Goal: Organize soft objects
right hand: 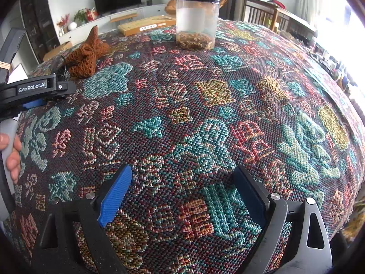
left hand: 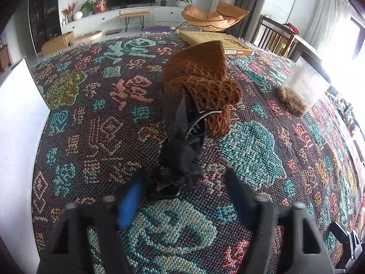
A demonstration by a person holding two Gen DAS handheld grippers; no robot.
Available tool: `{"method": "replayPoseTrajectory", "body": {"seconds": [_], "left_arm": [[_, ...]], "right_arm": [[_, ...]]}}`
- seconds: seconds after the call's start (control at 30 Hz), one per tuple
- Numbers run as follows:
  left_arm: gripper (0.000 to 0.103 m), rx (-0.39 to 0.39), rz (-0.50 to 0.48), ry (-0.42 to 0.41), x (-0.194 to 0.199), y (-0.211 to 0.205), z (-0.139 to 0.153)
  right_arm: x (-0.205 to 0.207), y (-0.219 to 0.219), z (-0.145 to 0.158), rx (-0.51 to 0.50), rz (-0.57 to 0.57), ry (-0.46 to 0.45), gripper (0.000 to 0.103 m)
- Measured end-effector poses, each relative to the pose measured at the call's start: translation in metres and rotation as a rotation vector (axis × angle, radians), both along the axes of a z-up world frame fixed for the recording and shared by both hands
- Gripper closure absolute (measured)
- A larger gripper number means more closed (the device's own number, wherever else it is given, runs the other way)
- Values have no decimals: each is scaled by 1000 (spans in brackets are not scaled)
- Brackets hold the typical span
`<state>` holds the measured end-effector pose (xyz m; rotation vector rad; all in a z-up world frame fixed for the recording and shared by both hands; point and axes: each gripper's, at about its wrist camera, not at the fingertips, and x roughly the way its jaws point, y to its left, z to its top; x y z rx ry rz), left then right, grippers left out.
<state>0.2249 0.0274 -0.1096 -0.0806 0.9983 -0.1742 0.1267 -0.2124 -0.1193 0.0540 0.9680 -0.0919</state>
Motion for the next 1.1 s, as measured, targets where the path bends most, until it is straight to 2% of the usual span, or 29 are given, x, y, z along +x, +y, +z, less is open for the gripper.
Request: {"method": "replayPoseTrajectory", "body": {"seconds": [0.03, 0.1, 0.2, 0.37, 0.6, 0.63, 0.67, 0.73, 0.93, 1.1], "left_arm": [[61, 2, -2, -7, -1, 4, 1], [61, -25, -8, 2, -7, 12, 3], [61, 13, -8, -32, -33, 19, 12], [61, 33, 31, -40, -87, 38, 22], [60, 43, 42, -38, -132, 39, 11], [54, 40, 34, -37, -133, 38, 8], [37, 41, 32, -25, -133, 36, 4], [13, 52, 38, -12, -134, 34, -4], [3, 128, 12, -53, -136, 24, -10], [0, 131, 11, -52, -133, 23, -12]], "right_arm": [[0, 0, 0, 0, 0, 0, 10], [0, 0, 0, 0, 0, 0, 10], [0, 0, 0, 0, 0, 0, 10], [0, 0, 0, 0, 0, 0, 10], [1, 0, 0, 0, 0, 0, 10], [0, 0, 0, 0, 0, 0, 10], [1, 0, -1, 0, 0, 0, 10], [1, 0, -1, 0, 0, 0, 10], [1, 0, -1, 0, -1, 1, 10], [1, 0, -1, 0, 0, 1, 10]]}}
